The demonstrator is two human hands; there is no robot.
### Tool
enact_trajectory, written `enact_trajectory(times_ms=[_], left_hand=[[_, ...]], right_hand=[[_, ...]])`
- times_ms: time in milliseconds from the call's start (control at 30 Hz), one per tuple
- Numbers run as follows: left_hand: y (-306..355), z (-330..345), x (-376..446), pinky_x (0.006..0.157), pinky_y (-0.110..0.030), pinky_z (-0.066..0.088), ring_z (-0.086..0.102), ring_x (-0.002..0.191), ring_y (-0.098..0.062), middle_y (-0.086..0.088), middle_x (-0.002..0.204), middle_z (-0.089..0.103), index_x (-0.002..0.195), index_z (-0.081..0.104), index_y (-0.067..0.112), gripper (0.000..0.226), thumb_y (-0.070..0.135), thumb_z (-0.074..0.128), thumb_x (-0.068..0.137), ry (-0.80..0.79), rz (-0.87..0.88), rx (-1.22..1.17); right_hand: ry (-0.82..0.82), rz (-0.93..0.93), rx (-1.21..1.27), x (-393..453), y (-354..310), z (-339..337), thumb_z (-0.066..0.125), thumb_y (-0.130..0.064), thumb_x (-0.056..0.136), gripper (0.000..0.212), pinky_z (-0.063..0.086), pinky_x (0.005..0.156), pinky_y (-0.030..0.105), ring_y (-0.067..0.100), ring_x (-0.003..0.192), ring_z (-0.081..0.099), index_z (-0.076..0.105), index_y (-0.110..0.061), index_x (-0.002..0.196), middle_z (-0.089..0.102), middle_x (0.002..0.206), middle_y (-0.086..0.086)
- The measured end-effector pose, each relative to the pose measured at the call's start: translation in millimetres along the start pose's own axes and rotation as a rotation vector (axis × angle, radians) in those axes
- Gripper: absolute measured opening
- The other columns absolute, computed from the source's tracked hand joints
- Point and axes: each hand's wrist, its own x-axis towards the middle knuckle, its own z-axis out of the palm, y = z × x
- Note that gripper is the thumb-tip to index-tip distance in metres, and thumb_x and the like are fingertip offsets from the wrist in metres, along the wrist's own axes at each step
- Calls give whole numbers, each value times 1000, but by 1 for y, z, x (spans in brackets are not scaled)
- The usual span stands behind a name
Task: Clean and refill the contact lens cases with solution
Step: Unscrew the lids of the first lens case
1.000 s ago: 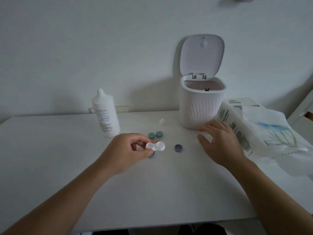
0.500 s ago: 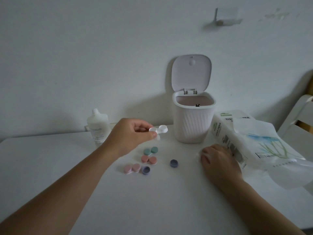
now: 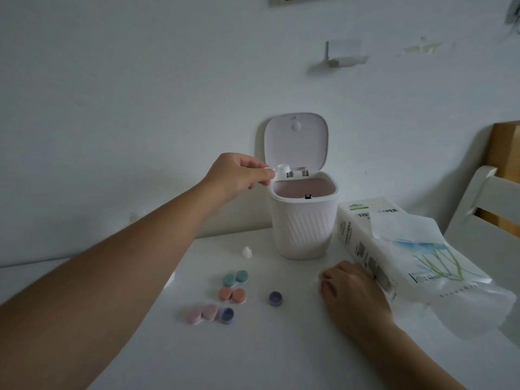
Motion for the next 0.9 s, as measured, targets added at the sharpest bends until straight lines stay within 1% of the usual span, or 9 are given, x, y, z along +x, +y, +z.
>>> enact_trajectory(times_ms=[100, 200, 333, 400, 467, 567, 667, 767, 900], left_hand=[[3, 10, 17, 65, -23, 46, 55, 57, -3, 2, 77, 77, 87, 79, 23, 14, 31, 84, 76, 7, -14, 90], [6, 17, 30, 65, -25, 46, 59, 65, -8, -5, 83, 77, 83, 79, 25, 13, 27, 87, 73, -3, 18, 199], [11, 24, 44, 63, -17, 45, 63, 71, -8, 9, 77, 70, 97, 78, 20, 25, 20, 86, 73, -58, 148, 411], [14, 25, 47, 59, -13, 45, 64, 71, -5, 13, 76, 69, 99, 77, 22, 24, 18, 83, 76, -89, 245, 550], [17, 26, 50, 67, -23, 50, 65, 79, -11, 11, 79, 68, 104, 75, 23, 22, 17, 77, 82, -121, 374, 710], [21, 27, 51, 77, -34, 48, 59, 88, -20, 4, 88, 71, 106, 73, 22, 17, 19, 64, 92, -153, 661, 1012], [22, 28, 49, 79, -39, 45, 56, 85, -28, -2, 88, 71, 102, 72, 18, 17, 16, 56, 97, -142, 917, 1254], [21, 27, 45, 70, -38, 41, 52, 76, -29, -4, 78, 67, 91, 69, 15, 15, 9, 56, 94, -85, 1056, 1301], [22, 24, 39, 62, -33, 31, 52, 68, -29, -5, 67, 61, 83, 69, 12, 16, -3, 64, 85, -44, 1146, 1327]], right_hand=[[7, 5, 11, 0, 0, 0, 55, -23, 94, 21, 47, 85, 34, 23, 98, 58, 76, -21, 97, 67, 103, -2], [10, 3, 14, 1, 0, 1, 55, -21, 93, 21, 47, 83, 35, 25, 97, 59, 75, -20, 94, 67, 100, 1], [17, 6, 22, 1, 1, 1, 52, -23, 94, 23, 47, 83, 34, 24, 98, 58, 75, -20, 96, 66, 101, 0], [18, 4, 32, 1, 1, 1, 51, -23, 95, 24, 46, 83, 35, 24, 98, 58, 75, -19, 96, 66, 102, 1], [15, 9, 39, 2, 1, 1, 51, -22, 95, 24, 45, 84, 35, 24, 99, 58, 74, -18, 97, 66, 103, 1], [5, 5, 35, 3, 2, 2, 48, -22, 95, 26, 44, 85, 34, 23, 101, 56, 74, -18, 100, 66, 105, 1], [2, 7, 28, 3, 2, 2, 46, -23, 96, 28, 43, 87, 34, 22, 102, 56, 73, -19, 101, 65, 106, -1], [2, 7, 23, 2, 2, 2, 47, -23, 95, 27, 44, 85, 35, 23, 101, 56, 73, -19, 101, 65, 105, 0], [-5, 14, 15, 3, 2, 2, 48, -21, 94, 27, 45, 84, 35, 24, 100, 56, 74, -18, 100, 65, 105, 1]])
